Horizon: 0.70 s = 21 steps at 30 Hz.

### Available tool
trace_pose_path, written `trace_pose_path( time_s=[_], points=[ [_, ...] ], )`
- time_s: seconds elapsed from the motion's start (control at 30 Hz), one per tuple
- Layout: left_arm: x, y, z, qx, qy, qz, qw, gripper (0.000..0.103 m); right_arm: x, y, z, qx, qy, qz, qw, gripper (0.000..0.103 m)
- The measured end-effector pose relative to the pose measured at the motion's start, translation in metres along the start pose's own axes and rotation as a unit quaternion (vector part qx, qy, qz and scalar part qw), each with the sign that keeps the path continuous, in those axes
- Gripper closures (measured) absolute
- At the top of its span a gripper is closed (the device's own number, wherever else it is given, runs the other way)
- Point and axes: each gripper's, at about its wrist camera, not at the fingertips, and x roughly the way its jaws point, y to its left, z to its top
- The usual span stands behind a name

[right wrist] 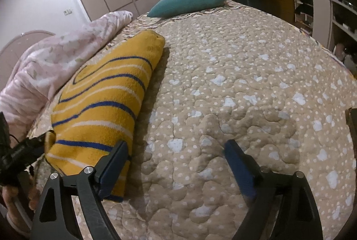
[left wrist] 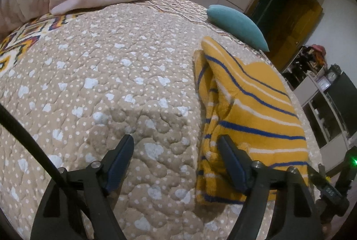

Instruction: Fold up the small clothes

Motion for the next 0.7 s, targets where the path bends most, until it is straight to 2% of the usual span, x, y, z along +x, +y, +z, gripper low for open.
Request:
trace_pose_path(
  time_s=[0.17,0.23,0.3,0.37,0.5,0.57,0.7],
  points=[
    [-0.026,0.001,-0.009,0.018,0.012,0.031,0.9993,0.026,0.003,0.001,0.001,-0.007,0.006,-0.007,1.000,0.012],
    [-0.047,-0.001,-0.010,0.025,0.008,0.006,0.9996,0.026,0.003,0.003,0.005,-0.016,0.020,-0.017,1.000,0.012],
    [-0.064,-0.005,-0.005,0.035,-0.007,-0.001,0.9994,0.026,0.000,0.008,0.013,-0.036,0.031,-0.031,0.998,0.012],
    [-0.074,-0.010,0.002,0.044,-0.023,-0.003,0.9988,0.026,-0.013,0.013,0.026,-0.042,0.007,-0.033,0.999,0.012],
    [-0.067,-0.024,0.025,0.052,-0.037,-0.016,0.9978,0.026,-0.027,0.022,0.067,-0.010,-0.014,0.046,0.999,0.012],
    [-0.053,-0.029,0.029,0.058,-0.039,-0.010,0.9975,0.025,-0.020,0.031,0.086,0.004,-0.002,0.098,0.995,0.014],
    [-0.008,-0.026,0.022,0.051,-0.005,0.014,0.9986,0.026,0.021,0.067,0.116,0.023,0.068,0.217,0.974,0.014]
  ],
)
